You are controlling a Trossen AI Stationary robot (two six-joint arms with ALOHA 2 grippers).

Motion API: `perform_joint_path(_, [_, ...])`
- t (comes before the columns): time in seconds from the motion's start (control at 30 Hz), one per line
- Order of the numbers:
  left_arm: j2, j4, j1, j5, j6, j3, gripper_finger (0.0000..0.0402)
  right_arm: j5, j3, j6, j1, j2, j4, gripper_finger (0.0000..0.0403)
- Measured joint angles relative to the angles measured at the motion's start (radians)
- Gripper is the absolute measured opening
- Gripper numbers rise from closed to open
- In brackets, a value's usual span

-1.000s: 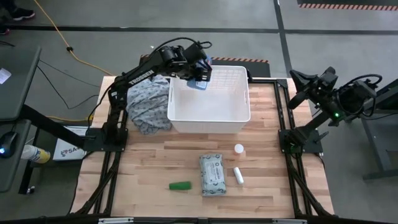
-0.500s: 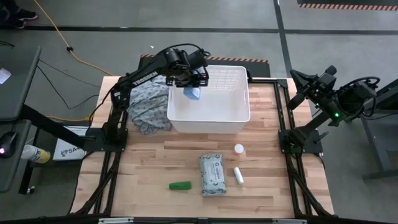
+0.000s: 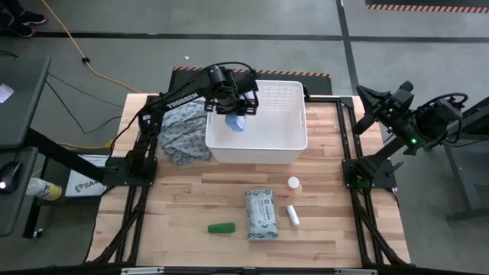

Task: Pick & place medical supplies in basket/bin
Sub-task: Put the blue first aid kit into the white bin

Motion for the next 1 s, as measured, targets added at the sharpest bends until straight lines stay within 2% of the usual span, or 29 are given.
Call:
perform_joint_path(0.4, [0.089, 0.0, 0.001, 0.075, 0.037, -0.053, 0.0197, 0.0, 0.0, 0.01, 0.0, 0.0, 0.0, 0.0])
perform_joint_path(0.73, [0.166, 0.004, 0.001, 0.096, 0.052, -0.054, 0.0197, 0.0, 0.0, 0.017, 0.0, 0.0, 0.0, 0.0])
perform_joint_path(1.0, [0.168, 0.009, 0.001, 0.094, 0.052, -0.054, 0.0204, 0.0, 0.0, 0.017, 0.0, 0.0, 0.0, 0.0])
